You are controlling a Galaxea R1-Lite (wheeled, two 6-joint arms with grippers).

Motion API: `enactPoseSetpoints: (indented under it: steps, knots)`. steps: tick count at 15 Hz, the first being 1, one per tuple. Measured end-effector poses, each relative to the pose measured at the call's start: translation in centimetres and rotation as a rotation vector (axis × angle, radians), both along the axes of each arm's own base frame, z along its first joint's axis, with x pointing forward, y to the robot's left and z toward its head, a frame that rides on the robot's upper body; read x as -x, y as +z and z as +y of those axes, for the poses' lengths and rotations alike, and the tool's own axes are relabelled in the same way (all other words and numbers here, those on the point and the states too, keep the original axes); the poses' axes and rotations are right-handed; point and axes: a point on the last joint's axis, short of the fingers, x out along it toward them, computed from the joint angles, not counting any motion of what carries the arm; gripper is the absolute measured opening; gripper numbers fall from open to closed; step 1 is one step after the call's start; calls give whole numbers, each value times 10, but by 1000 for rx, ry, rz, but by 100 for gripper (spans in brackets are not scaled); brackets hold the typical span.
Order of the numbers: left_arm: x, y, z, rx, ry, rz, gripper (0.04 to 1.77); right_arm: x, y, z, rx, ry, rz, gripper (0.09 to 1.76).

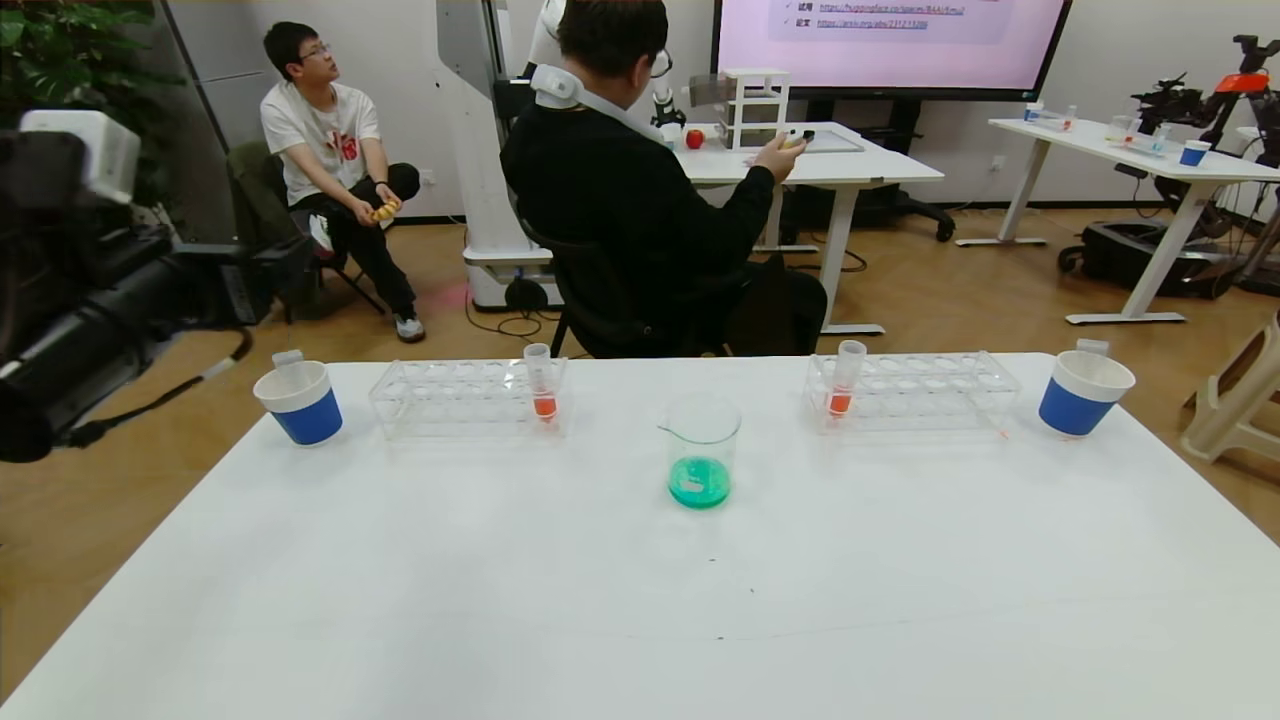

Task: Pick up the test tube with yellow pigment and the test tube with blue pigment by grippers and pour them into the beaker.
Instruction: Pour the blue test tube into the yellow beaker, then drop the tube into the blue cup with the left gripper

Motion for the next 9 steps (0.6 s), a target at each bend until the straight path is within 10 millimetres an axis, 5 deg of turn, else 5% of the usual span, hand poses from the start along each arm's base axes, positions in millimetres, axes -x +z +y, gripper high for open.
enactPoseSetpoints:
  steps: [4,9]
  knots:
    - [59,15,21,-20,111,-65,174,0,0,0,0,0,0,174]
    - [153,22,6,-38,-7,-142,174,0,0,0,0,0,0,174]
